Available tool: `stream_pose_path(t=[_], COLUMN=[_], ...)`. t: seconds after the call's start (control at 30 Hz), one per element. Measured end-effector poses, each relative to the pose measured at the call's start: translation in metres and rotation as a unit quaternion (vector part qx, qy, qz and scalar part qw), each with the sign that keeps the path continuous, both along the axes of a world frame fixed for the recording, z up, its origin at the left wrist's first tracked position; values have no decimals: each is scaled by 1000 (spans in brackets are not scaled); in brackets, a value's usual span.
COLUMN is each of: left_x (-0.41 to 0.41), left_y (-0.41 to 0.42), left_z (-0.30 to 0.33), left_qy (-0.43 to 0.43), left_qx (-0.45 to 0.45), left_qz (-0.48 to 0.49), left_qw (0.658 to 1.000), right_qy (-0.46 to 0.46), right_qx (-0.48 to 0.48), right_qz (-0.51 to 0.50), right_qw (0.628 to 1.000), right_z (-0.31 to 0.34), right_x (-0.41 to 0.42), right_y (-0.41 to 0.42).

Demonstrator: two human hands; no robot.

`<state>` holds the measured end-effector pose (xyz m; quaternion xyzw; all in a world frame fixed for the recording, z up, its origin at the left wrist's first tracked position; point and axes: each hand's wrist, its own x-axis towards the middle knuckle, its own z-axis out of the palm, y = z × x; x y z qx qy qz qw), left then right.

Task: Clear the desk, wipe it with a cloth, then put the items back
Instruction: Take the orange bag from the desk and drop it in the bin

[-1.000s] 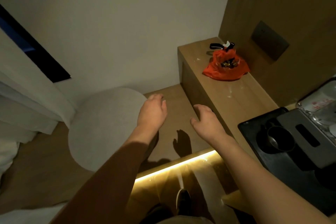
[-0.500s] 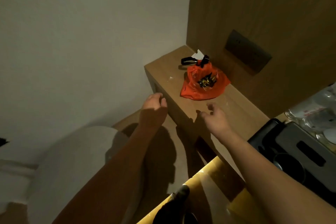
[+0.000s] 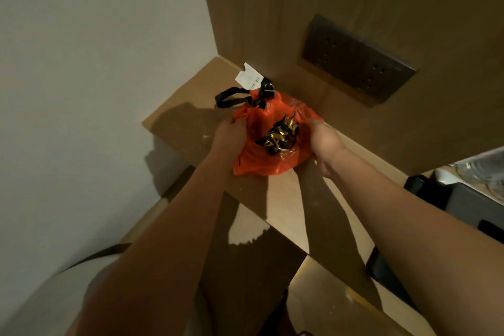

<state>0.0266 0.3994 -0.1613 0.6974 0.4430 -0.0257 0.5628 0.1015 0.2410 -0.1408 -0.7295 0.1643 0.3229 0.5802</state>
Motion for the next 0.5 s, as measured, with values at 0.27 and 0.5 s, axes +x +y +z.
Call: stream_pose_path(t=[0.27,0.5], left_x=[9,-21], left_y=[-32,-106], left_z=[21,80], left_qy=[-54,-105], left_qx=[-1,9], left_qz=[23,-2], left_qw=[998,994], right_qy=[53,0], right_qx=[78,107], right_qz=[-34,-97], right_qw=[995,989], right_z=[6,63], right_x=[-17,-66], right_y=[-13,-98])
